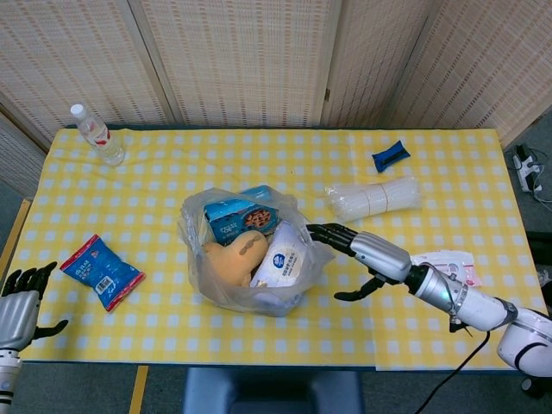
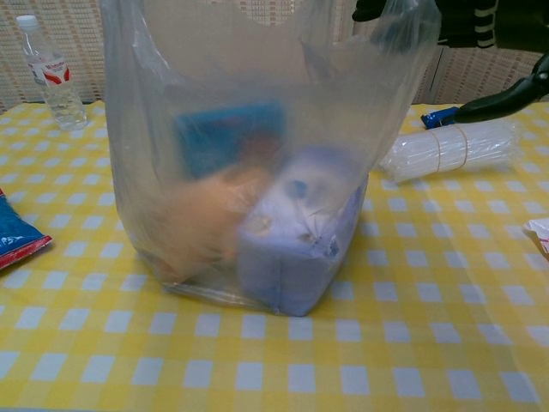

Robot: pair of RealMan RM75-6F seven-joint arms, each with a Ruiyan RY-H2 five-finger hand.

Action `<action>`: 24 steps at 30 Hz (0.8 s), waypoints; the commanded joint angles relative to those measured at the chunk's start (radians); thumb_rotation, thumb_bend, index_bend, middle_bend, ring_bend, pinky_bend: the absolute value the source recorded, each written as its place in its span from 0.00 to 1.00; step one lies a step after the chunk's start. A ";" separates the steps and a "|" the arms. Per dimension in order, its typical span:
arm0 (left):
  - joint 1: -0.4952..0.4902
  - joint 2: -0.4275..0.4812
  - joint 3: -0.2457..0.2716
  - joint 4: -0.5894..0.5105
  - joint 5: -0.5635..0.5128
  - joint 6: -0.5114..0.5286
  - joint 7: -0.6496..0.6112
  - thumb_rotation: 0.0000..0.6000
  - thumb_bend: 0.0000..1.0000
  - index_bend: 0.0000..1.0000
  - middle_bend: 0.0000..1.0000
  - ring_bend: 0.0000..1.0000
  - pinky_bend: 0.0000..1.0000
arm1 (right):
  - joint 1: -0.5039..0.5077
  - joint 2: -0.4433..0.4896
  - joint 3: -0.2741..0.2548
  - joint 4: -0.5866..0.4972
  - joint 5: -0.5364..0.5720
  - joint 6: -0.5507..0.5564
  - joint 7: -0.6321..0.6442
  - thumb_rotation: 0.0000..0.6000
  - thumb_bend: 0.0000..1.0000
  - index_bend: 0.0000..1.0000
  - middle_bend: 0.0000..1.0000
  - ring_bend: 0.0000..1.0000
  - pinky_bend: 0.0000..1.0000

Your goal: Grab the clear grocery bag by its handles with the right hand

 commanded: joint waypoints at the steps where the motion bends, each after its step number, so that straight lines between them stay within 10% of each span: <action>1: 0.001 0.004 -0.001 0.001 0.001 0.000 -0.011 1.00 0.19 0.01 0.18 0.11 0.01 | 0.014 -0.011 0.004 -0.011 0.008 -0.006 -0.017 1.00 0.25 0.02 0.00 0.00 0.00; 24: 0.016 0.024 0.001 -0.006 0.021 0.027 -0.047 1.00 0.19 0.01 0.18 0.11 0.01 | 0.108 -0.101 0.022 -0.009 0.057 -0.015 -0.043 1.00 0.25 0.02 0.00 0.00 0.00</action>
